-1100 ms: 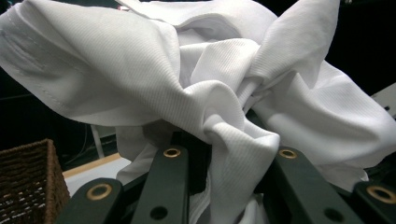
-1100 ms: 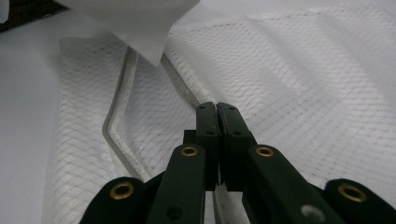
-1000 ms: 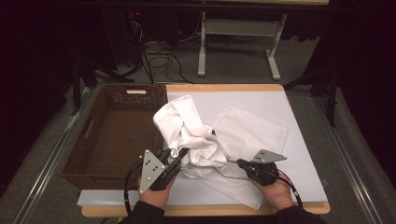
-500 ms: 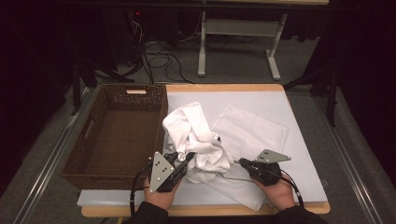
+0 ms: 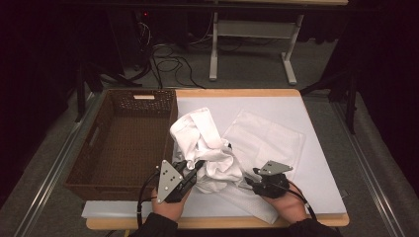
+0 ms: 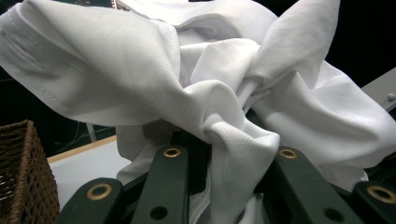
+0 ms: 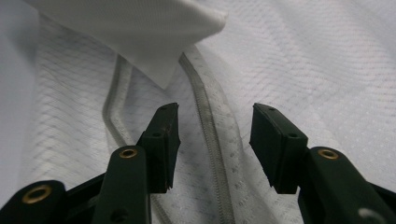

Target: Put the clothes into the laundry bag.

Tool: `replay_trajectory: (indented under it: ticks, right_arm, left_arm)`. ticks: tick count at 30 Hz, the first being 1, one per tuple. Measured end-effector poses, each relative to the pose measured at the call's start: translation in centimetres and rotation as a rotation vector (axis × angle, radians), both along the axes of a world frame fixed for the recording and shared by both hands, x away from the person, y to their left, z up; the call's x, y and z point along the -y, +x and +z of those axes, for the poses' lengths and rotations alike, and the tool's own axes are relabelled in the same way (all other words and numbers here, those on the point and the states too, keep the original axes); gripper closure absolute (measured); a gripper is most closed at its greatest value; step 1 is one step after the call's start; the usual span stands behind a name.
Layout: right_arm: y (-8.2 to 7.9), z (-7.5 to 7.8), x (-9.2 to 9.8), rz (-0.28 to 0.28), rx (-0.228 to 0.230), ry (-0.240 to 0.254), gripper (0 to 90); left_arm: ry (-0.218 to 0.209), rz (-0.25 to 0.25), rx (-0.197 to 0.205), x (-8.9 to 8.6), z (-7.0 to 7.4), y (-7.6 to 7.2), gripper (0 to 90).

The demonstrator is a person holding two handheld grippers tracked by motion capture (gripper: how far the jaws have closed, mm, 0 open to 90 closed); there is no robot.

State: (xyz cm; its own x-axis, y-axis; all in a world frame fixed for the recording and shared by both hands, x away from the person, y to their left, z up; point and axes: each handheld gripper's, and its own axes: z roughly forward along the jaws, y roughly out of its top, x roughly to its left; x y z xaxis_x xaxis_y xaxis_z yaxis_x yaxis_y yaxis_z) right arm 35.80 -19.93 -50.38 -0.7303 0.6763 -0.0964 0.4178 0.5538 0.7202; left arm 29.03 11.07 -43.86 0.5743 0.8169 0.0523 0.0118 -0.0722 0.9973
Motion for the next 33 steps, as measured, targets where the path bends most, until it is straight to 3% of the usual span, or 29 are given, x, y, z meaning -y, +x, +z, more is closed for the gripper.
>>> replay_trajectory:
  ticks: [4,7,10,11,18,23,26,30,33]
  right_arm:
    - [0.3,0.0,0.3,-0.025,-0.007,-0.001,71.8]
    - [0.3,0.3,0.8,-0.037,-0.001,0.038,82.1]
    - [0.3,0.6,1.2,-0.042,0.003,0.069,85.3]
    - [0.3,1.0,1.6,-0.036,0.004,0.106,88.8]
    - [0.0,2.0,1.8,-0.02,0.032,0.167,90.0]
    - [-0.1,2.5,2.0,-0.033,0.05,0.179,89.1]
    - [0.1,1.7,1.9,-0.035,0.017,0.158,83.8]
    - [0.4,0.5,1.3,-0.031,-0.035,0.113,68.8]
    - [0.3,0.2,0.8,-0.017,-0.024,0.059,65.9]
  left_arm:
    - [0.001,0.0,0.0,0.0,0.0,-0.1,75.6]
    - [-0.005,0.0,0.006,0.0,0.1,-0.1,75.6]
    - [-0.013,0.002,0.02,-0.1,0.3,-0.3,75.6]
    - [-0.021,0.001,0.035,-0.2,0.6,-0.5,75.6]
    - [-0.052,-0.021,0.065,0.2,1.5,-1.2,75.7]
    - [-0.02,-0.04,0.058,1.1,1.2,-1.3,75.6]
    - [-0.021,-0.031,0.053,0.9,1.1,-1.2,75.6]
    - [-0.037,-0.015,0.043,0.4,1.0,-0.9,75.6]
    - [-0.035,-0.013,0.039,0.3,0.9,-0.8,75.7]
